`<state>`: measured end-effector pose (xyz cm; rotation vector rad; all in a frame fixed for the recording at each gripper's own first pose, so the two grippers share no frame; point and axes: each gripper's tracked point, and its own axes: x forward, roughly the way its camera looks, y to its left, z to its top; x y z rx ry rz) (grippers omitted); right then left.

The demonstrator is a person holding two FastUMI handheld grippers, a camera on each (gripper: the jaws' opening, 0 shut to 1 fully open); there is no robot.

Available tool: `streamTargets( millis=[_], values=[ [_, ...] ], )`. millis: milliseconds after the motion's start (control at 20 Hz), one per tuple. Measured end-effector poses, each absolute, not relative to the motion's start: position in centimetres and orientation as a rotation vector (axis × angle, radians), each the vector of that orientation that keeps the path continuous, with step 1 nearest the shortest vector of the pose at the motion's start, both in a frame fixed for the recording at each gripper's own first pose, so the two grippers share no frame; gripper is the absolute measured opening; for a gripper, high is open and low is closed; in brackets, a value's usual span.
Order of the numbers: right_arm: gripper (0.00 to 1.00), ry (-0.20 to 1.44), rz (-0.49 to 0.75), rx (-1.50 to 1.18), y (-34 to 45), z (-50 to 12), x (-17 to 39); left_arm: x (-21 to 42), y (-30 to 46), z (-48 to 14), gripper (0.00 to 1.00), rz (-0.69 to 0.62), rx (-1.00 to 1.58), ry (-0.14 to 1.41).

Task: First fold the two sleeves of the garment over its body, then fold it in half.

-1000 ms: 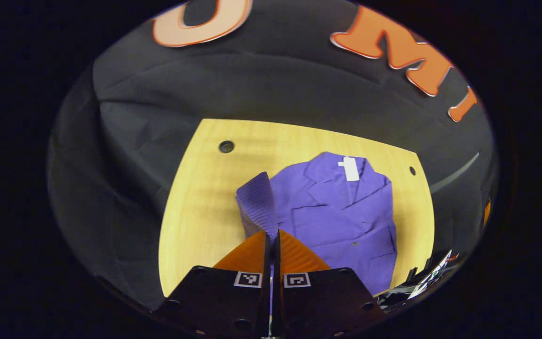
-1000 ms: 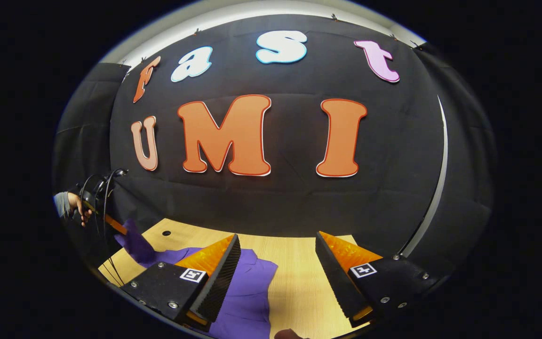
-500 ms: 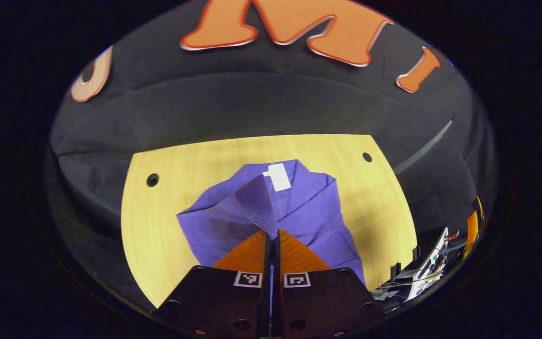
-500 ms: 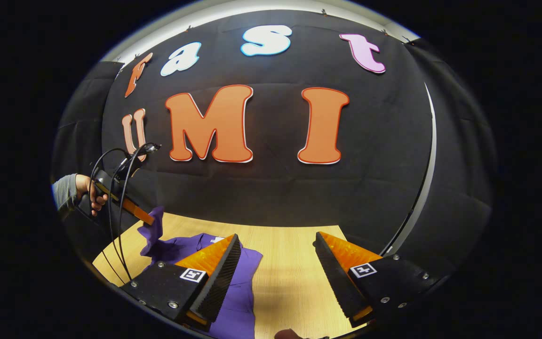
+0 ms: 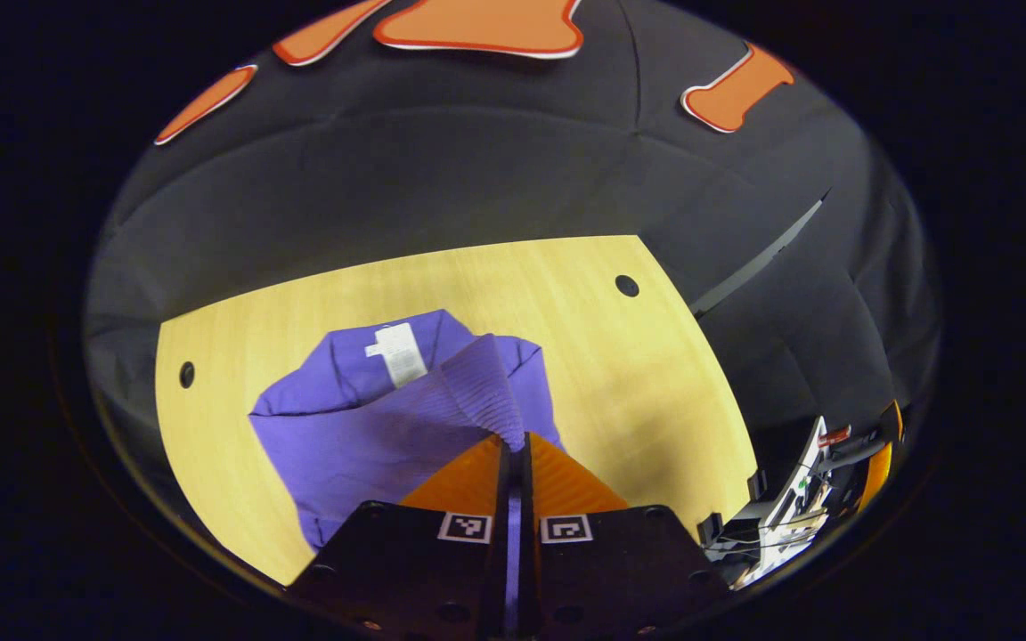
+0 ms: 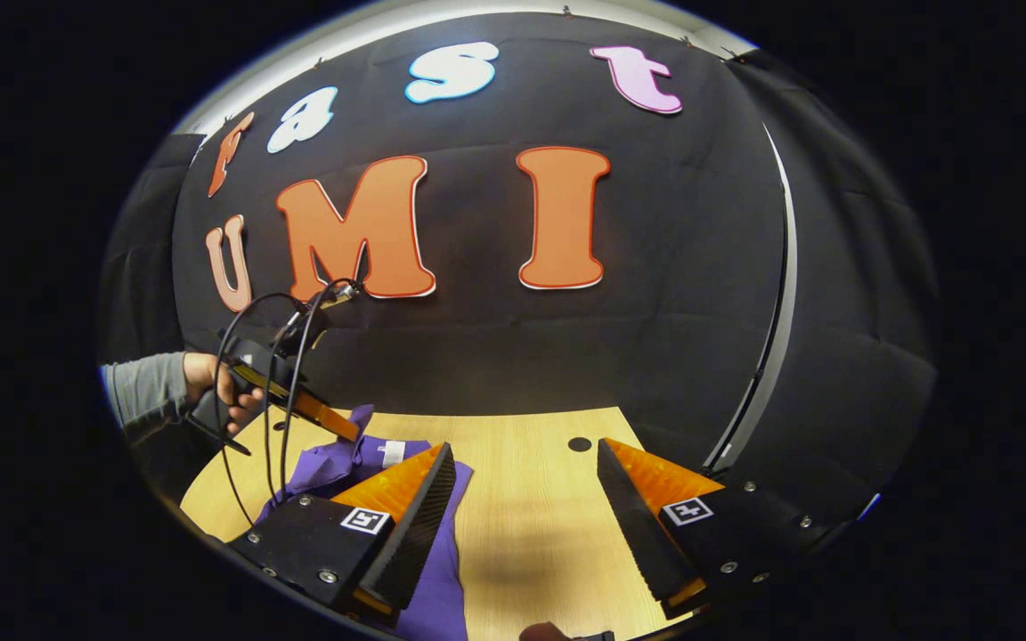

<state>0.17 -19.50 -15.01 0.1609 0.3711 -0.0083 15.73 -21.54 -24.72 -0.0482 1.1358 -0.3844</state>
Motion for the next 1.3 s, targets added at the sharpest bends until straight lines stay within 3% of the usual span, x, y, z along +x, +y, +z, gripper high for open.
streamTargets(
  millis=[150,250,300,350,600,900,1100,1300],
  values=[
    [0.95,0.386,-0.013,0.177,-20.1,-15.7,0.1,16.2,-24.4,-24.7,0.17,-0.440,-0.084,1.086],
    [0.95,0.396,-0.011,0.180,-20.3,-16.2,0.2,16.5,-25.5,-23.7,0.31,-0.470,-0.077,1.020],
    [0.95,0.403,-0.006,0.181,-20.3,-16.4,0.3,16.6,-25.6,-23.1,0.48,-0.479,-0.059,0.979],
    [0.95,0.406,-0.001,0.180,-20.3,-16.5,0.3,16.5,-25.5,-21.8,0.52,-0.484,-0.039,0.930],
    [0.95,0.399,0.043,0.160,-19.0,-16.3,0.9,15.0,-22.2,-15.6,0.92,-0.411,0.010,0.709],
    [0.95,0.273,0.056,0.116,-16.7,-12.8,1.3,11.3,-12.4,-7.5,0.92,-0.187,0.109,0.358],
    [0.95,0.193,0.016,0.100,-14.6,-10.2,-0.3,5.5,-6.3,-4.4,0.96,-0.104,0.143,0.228],
    [0.95,0.137,-0.025,0.107,-11.5,-8.7,-3.2,-0.9,-0.8,-0.3,0.95,-0.048,0.096,0.046]
  ],
)
